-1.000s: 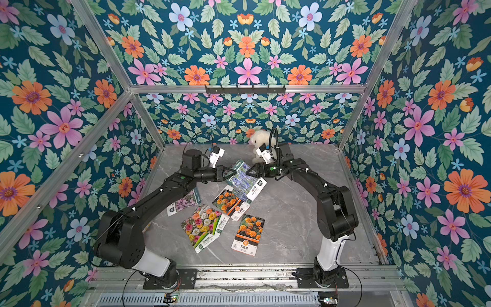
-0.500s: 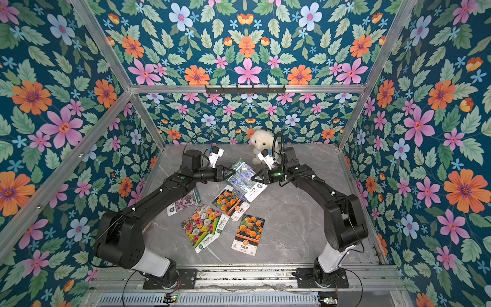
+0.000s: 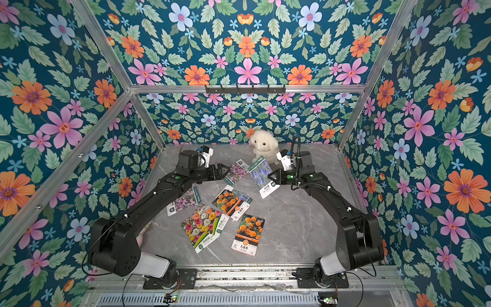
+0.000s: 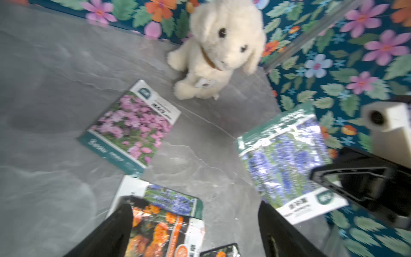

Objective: Arrange the seed packets in a row
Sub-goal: Pick up the seed packet from the center of the board, then place the seed packet at the center of the board.

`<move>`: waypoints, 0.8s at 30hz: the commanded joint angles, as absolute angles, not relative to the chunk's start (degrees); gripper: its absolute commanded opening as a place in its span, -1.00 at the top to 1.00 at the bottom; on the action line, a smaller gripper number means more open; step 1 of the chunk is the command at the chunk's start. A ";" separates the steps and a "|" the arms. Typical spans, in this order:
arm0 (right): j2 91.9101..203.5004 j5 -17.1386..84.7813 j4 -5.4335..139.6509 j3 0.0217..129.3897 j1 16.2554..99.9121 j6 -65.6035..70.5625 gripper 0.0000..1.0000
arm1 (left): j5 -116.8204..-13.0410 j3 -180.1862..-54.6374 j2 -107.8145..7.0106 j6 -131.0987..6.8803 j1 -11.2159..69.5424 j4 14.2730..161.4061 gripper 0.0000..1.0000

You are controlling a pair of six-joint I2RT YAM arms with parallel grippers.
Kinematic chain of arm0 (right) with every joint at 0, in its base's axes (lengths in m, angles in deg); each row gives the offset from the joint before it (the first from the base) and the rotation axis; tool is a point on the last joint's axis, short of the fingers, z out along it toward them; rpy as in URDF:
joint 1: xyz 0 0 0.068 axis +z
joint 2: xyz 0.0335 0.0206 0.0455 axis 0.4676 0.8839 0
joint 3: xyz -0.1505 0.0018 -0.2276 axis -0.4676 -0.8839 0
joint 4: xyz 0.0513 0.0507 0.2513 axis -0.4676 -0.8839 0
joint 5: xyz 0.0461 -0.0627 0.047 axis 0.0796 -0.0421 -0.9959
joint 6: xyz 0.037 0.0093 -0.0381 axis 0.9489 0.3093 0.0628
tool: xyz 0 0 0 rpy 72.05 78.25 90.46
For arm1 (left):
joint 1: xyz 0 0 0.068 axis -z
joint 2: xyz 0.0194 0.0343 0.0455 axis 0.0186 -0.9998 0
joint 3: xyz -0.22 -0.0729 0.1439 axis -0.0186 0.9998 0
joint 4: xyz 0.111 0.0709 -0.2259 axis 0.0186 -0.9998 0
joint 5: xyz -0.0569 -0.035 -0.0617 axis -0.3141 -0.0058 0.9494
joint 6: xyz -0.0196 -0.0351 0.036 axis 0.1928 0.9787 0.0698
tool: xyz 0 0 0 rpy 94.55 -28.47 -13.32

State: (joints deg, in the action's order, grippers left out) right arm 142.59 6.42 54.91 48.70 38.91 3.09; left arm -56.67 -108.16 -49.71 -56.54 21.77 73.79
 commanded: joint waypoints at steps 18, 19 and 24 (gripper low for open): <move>144.57 23.01 39.11 41.21 18.85 1.78 0.42 | -78.71 -106.88 -40.98 -66.10 8.98 66.65 -0.99; 144.62 26.84 36.91 42.40 18.83 2.32 0.19 | -78.44 -106.73 -40.76 -66.14 8.96 66.64 -0.99; 141.13 36.43 32.20 44.71 19.44 5.52 -0.51 | -78.79 -106.49 -39.93 -66.04 8.89 66.60 -0.99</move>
State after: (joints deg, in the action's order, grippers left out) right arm 142.78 28.76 37.06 43.94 18.93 3.42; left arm -78.68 -106.48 -40.42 -65.75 9.03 65.51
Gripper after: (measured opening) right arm 0.765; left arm 0.994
